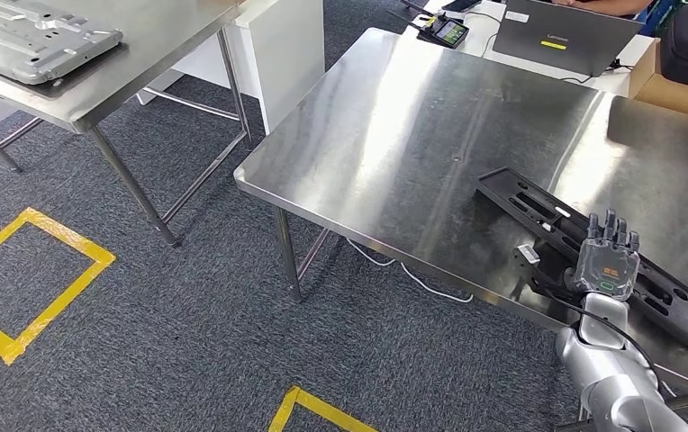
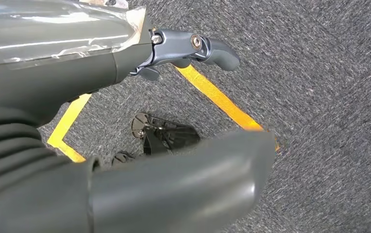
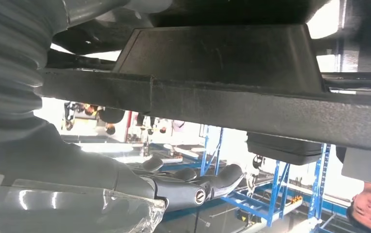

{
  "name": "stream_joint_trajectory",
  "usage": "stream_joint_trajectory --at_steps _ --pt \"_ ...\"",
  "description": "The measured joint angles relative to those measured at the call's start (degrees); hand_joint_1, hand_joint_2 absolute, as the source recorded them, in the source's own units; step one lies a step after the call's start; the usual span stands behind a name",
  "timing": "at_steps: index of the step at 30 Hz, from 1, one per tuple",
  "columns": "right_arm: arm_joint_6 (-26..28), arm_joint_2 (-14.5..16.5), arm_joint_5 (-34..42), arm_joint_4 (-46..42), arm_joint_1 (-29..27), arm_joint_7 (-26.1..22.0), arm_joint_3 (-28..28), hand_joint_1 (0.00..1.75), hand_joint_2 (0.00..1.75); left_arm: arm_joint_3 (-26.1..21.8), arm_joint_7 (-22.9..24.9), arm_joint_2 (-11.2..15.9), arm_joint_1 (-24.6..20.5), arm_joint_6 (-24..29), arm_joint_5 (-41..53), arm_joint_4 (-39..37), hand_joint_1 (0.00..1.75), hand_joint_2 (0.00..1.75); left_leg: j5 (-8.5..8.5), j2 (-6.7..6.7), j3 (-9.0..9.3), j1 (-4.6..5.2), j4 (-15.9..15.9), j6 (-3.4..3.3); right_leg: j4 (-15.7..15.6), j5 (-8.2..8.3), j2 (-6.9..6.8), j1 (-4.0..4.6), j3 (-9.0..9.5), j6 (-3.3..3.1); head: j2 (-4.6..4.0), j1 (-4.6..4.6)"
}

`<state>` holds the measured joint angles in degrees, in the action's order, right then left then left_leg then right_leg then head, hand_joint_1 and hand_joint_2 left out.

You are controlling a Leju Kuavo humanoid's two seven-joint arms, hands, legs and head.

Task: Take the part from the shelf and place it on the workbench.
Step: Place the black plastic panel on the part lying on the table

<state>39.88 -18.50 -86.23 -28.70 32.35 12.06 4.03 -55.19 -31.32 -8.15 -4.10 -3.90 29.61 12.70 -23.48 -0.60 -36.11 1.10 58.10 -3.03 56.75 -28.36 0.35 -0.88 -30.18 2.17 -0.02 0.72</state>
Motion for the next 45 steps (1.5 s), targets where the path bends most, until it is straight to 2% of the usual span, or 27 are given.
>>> stream_joint_trajectory --at_steps 2,6,8,12,16,19,24,28,31,33,37,41,45 --pt "0.11 0.50 2.52 -0.60 -0.02 -3.72 1.20 0.00 1.75 -0.02 0.01 0.00 0.00 -0.07 0.31 0.00 0.00 0.00 0.00 0.01 0.03 0.00 0.00 0.00 0.00 0.01 0.02 0.01 0.16 0.00 0.00 -0.01" --pt "-1.24 2.88 12.59 -6.82 -1.71 -14.93 3.72 0.00 1.75 -0.41 0.04 0.00 -0.07 -0.16 1.16 0.00 0.00 0.00 0.02 0.02 0.05 0.00 0.00 0.00 0.00 0.02 0.04 0.01 0.18 0.01 0.00 0.01" --pt "-4.20 4.26 17.83 -13.99 -3.50 -18.60 3.97 0.00 1.75 -0.84 0.05 0.00 -0.08 -0.12 1.50 0.00 0.00 0.00 0.04 -0.01 0.04 0.00 0.00 -0.01 0.01 0.02 0.01 0.01 0.18 0.01 0.00 0.01" --pt "-9.22 6.12 24.80 -30.92 -6.54 -22.04 2.68 0.00 1.75 -1.73 0.08 -0.01 -0.08 0.27 1.78 0.00 0.00 0.00 0.04 0.00 0.01 0.00 -0.01 -0.01 0.02 0.00 0.00 0.01 0.14 0.00 0.00 0.01" --pt "-9.82 6.50 26.96 -45.13 -8.30 -23.52 -0.61 0.00 1.75 -2.61 0.08 -0.02 -0.10 0.48 1.80 0.00 0.00 0.00 0.01 0.03 0.00 0.00 -0.01 0.02 0.02 -0.03 0.02 0.00 0.06 -0.02 0.00 0.00" --pt "-8.11 6.43 27.08 -53.00 -9.54 -24.32 -3.37 0.00 1.75 -3.20 0.06 -0.01 -0.10 0.54 2.13 0.00 0.00 0.00 -0.03 0.02 0.00 0.00 -0.01 0.03 0.01 -0.06 0.02 0.00 -0.18 -0.02 0.00 -0.01" --pt "-2.73 6.67 29.55 -61.77 -13.10 -27.75 -6.94 0.00 1.75 -3.92 -0.04 -0.05 -0.12 0.81 2.37 0.00 0.00 0.00 -0.13 -0.03 -0.01 0.01 -0.02 0.09 0.00 -0.16 0.01 -0.02 -0.42 0.11 0.00 -0.01" --pt "-1.31 7.37 32.25 -66.11 -15.82 -31.13 -8.92 0.00 1.75 -3.98 -0.25 -0.11 -0.18 1.05 2.51 0.00 0.00 0.00 -0.13 -0.02 -0.01 0.01 -0.02 0.09 0.00 -0.15 0.02 -0.03 -0.20 0.13 0.00 -0.01" --pt "-1.02 9.14 39.69 -70.10 -19.60 -38.78 -11.28 0.00 1.75 -4.32 -1.31 -0.25 -0.21 1.64 2.63 0.00 0.00 0.00 -0.14 -0.10 -0.01 0.01 -0.02 0.09 0.00 -0.17 -0.01 -0.02 -0.07 0.13 0.00 -0.01" --pt "-2.11 10.40 46.38 -72.28 -22.95 -42.80 -14.82 0.00 1.75 -4.85 -1.45 -0.39 -0.28 2.52 2.62 0.00 0.00 0.00 -0.16 -0.09 -0.02 0.01 -0.01 0.12 -0.01 -0.17 -0.01 -0.02 0.11 0.13 0.00 0.01" --pt "-8.01 12.81 60.90 -73.25 -27.70 -46.44 -23.68 0.00 1.75 -6.19 0.87 -0.52 -0.69 4.06 2.02 0.00 0.00 0.00 -0.30 -0.08 -0.03 0.01 0.00 0.26 -0.04 -0.19 0.02 -0.05 0.07 0.13 0.00 0.01" --pt "-14.95 15.30 70.68 -71.00 -28.42 -47.70 -27.60 0.00 0.00 -7.28 2.53 -0.52 -1.14 4.35 1.49 0.00 0.00 0.00 -0.47 -0.09 0.01 0.13 0.01 0.14 -0.06 -0.26 0.04 -0.23 -0.30 0.24 0.00 0.01" --pt "-23.66 18.32 78.38 -66.26 -27.74 -47.61 -28.07 0.00 0.00 -8.62 3.74 -0.52 -1.44 4.60 0.45 0.00 0.00 0.00 -0.73 -0.08 0.04 0.53 0.20 -0.34 -0.14 -0.36 0.04 -0.54 -0.27 0.55 0.01 0.02"
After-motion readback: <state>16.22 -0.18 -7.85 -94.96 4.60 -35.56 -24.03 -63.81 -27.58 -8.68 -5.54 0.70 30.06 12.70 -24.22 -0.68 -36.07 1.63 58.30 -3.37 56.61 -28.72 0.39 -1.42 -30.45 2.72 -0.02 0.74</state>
